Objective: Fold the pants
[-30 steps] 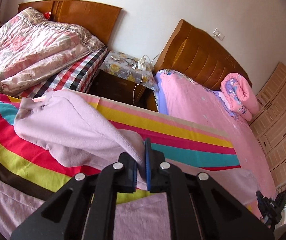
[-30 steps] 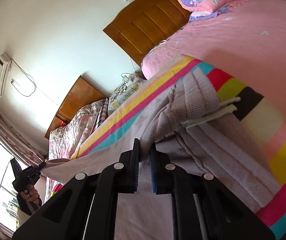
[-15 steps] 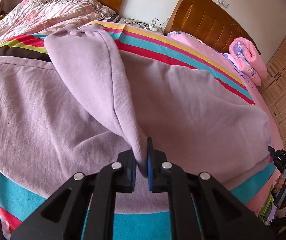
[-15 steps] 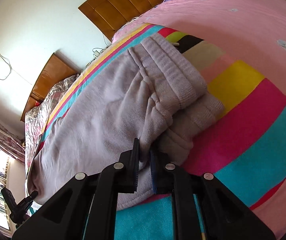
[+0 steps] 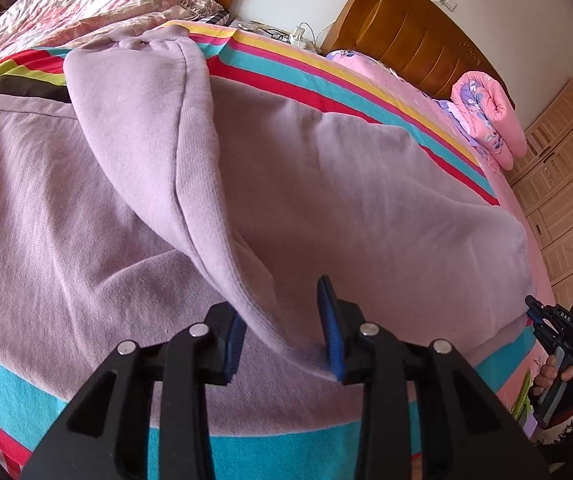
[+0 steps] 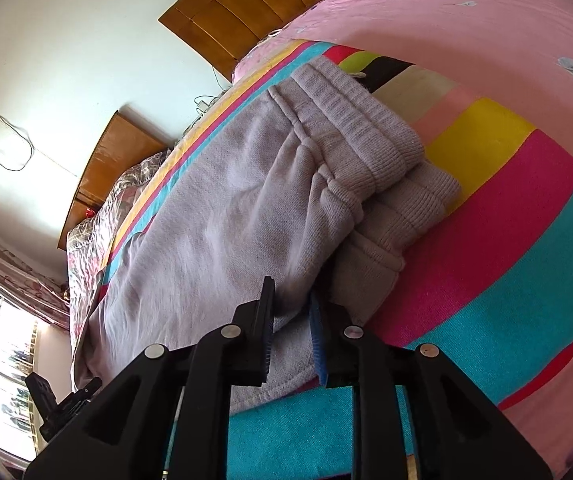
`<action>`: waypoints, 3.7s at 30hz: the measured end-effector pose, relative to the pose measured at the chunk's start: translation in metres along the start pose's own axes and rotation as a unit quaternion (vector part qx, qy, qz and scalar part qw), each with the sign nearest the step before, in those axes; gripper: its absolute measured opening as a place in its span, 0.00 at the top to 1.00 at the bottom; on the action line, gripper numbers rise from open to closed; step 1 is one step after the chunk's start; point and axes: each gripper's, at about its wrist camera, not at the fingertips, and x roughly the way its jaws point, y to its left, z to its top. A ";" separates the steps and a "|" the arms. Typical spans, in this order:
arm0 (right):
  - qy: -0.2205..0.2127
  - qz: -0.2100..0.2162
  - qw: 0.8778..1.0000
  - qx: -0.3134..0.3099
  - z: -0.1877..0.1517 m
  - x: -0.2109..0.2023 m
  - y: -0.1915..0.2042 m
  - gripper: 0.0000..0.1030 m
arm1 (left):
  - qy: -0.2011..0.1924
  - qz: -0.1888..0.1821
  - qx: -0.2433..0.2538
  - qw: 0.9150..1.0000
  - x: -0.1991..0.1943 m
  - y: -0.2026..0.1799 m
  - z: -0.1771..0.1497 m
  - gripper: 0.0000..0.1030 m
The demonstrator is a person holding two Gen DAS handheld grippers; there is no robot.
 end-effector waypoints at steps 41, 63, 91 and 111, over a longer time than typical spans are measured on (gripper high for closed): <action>0.002 0.023 0.997 -0.070 -0.051 -0.010 0.049 0.89 | -0.063 0.047 0.033 0.996 -0.041 0.005 -0.020 0.88; 0.043 -0.020 0.903 -0.427 -0.032 0.067 0.229 0.46 | -0.076 0.044 0.148 0.985 -0.031 -0.064 0.061 0.17; 0.155 0.149 0.734 -0.644 -0.085 0.198 0.369 0.59 | 0.015 0.119 0.077 0.990 0.050 0.000 0.092 0.12; 0.160 0.034 0.800 -0.578 -0.105 0.205 0.347 0.35 | -0.094 0.134 0.075 0.984 -0.035 0.017 0.073 0.05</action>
